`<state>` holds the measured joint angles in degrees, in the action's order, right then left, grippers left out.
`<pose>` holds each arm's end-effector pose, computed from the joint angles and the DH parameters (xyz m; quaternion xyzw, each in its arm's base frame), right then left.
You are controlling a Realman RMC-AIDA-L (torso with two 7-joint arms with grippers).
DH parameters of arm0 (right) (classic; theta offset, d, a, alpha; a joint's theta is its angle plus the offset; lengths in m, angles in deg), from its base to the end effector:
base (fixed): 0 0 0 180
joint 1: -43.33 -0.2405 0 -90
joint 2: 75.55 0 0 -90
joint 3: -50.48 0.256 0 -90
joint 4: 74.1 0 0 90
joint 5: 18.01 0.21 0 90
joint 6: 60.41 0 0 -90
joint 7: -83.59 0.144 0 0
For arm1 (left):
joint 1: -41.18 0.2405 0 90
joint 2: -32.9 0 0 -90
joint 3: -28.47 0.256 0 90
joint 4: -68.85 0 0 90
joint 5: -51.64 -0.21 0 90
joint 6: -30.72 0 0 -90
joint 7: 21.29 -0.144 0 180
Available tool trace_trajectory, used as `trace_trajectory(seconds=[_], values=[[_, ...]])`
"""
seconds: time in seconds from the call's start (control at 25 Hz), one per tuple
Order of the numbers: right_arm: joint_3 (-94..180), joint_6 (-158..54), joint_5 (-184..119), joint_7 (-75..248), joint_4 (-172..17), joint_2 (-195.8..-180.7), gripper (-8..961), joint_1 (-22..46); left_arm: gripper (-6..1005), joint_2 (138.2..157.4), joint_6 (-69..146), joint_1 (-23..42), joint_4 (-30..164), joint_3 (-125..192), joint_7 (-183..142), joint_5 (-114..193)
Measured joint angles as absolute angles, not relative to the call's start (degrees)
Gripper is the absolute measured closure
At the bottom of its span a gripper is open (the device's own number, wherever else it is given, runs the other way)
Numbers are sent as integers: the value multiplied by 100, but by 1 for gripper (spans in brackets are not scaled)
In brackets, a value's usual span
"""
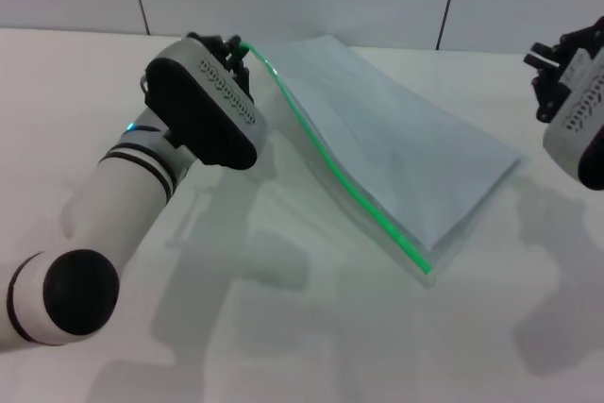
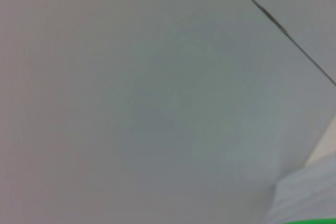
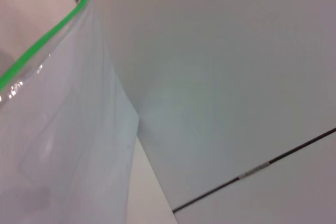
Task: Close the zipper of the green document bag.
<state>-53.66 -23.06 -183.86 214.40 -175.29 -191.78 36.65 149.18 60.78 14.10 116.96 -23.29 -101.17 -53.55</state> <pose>0.1639 0.3408 0.0265 -0.8668 -0.0675 -0.1074 0.4823 -0.2160 0.3897 -0.0618 -0.7984 0.0416 0.0041 0.6007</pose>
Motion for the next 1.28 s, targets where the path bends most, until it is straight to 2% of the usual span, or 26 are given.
trace_trajectory(seconds=[0.08,0.28,0.4,0.6,0.64,0.72,0.96,1.2,1.28], values=[[-5381,-2398,-18387,21705,-17520,-19182,956,3662,800,14927,6152,1379,11697,-2309,-10086,-5355],[-5440,-3175,-18363,22364,-17460,-19182,889,3772,785,14936,6201,1209,11712,-2307,-9806,-5292],[-5548,-4111,-18347,22930,-17256,-19182,682,3907,775,14940,6201,1099,11752,-2306,-9609,-5063],[-5731,-5790,-18013,23548,-16586,-19181,513,4035,760,14927,6192,988,11958,-2259,-8962,-4989],[-5765,-6026,-17865,23548,-16398,-19181,513,4018,757,14921,6171,960,12013,-2241,-8800,-5005],[-5813,-6340,-17604,23544,-16082,-19174,513,3939,526,14912,6075,877,12110,-2221,-8437,-5075],[-5862,-6560,-17063,23537,-15656,-19148,514,3574,286,14918,5919,697,12448,-2159,-7958,-5327],[-5928,-6598,-17035,23527,-15591,-19148,515,3471,144,14912,6163,861,12490,-2188,-7883,-5321],[-5955,-6621,-17034,23527,-15572,-19147,516,3466,144,14913,6386,976,12477,-2186,-7879,-5321]])
